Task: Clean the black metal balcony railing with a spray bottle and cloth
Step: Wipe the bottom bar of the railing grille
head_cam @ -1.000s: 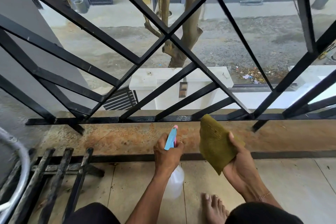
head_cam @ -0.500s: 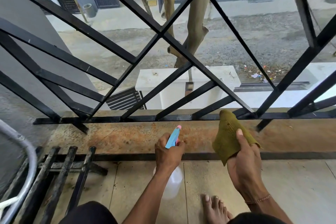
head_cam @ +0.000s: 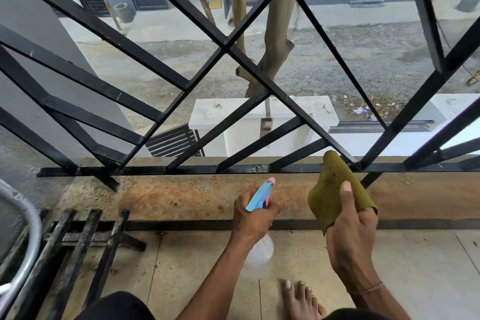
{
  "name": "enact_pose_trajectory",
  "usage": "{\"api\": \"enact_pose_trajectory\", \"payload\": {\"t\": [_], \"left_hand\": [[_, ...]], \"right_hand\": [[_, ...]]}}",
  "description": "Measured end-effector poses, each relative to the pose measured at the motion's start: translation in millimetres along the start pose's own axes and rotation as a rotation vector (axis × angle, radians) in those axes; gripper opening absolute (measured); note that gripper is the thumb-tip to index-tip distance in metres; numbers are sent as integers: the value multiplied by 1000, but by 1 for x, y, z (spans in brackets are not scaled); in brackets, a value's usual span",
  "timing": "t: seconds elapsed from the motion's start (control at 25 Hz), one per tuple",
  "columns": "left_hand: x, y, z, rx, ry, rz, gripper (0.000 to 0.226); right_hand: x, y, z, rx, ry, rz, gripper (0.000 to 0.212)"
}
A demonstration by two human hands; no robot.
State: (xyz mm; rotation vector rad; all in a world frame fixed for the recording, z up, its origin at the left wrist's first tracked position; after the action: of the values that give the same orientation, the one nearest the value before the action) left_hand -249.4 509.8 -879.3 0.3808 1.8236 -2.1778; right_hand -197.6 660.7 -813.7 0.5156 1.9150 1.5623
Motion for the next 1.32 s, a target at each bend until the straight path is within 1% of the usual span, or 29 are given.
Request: {"api": "enact_pose_trajectory", "payload": {"t": [0.08,0.16,0.2,0.24,0.28,0.32,0.4,0.44,0.52,0.56,0.64,0.68,0.76,0.84,0.92,0.96,1.04,1.12,1.16,1.24,1.32], "left_hand": [[-1,0,0,-5,-5,-16,32],[2,1,3,3,-24,-60,27],[2,1,5,4,-32,-76,26],[3,0,7,8,-48,-85,22],[3,0,10,2,-58,-91,17],[3,2,14,-4,-74,-94,16],[2,2,24,-16,-101,-104,16],[1,1,29,-20,-107,-105,15],[2,5,41,-28,-130,-85,15],[1,6,45,-30,-142,-69,15],[0,8,54,-17,-170,-78,14],[-1,9,59,-15,-189,-82,13],[-4,8,69,-28,-230,-90,15],[-9,4,79,-59,-265,-74,19],[-13,3,87,-84,-286,-49,19],[-14,3,90,-80,-292,-53,18],[-13,2,95,-63,-286,-68,13],[-12,-1,97,-37,-273,-55,13],[-12,-3,95,-32,-258,-61,14],[-11,-6,90,-4,-249,-73,15],[-9,-9,83,22,-229,-72,15]], "right_hand": [[1,-5,-4,-126,-35,170,12],[8,-15,-13,-320,4,385,24],[17,-23,-20,-484,70,473,31],[28,-34,-30,-704,189,528,35],[38,-48,-39,-990,308,560,28],[50,-61,-47,-1196,339,610,21],[66,-74,-62,-1520,235,801,53],[67,-70,-67,-1586,192,841,61],[66,-70,-74,-1665,128,913,68],[62,-72,-75,-1687,136,925,70],[55,-83,-81,-1800,227,929,74],[49,-90,-90,-1832,301,894,75],[40,-107,-115,-1781,421,820,77],[33,-120,-140,-1692,524,867,79],[27,-127,-153,-1612,657,919,73],[26,-128,-153,-1582,694,961,68],[32,-124,-142,-1554,709,1086,59],[41,-116,-131,-1576,729,1236,57],[47,-109,-125,-1604,728,1279,59],[57,-100,-111,-1665,699,1294,64],[63,-87,-92,-1795,658,1289,66]]}}
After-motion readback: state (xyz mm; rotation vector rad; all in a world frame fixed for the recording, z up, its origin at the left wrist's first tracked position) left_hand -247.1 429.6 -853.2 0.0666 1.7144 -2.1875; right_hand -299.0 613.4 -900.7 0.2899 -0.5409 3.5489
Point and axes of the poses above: each hand's wrist, its own x-axis towards the middle knuckle, its own z-axis out of the back of the hand, y = z × x, the point moved 1 cm from there along x, towards the middle knuckle, and after that the axes turned 6 degrees about -x, right-handed, at the moved point
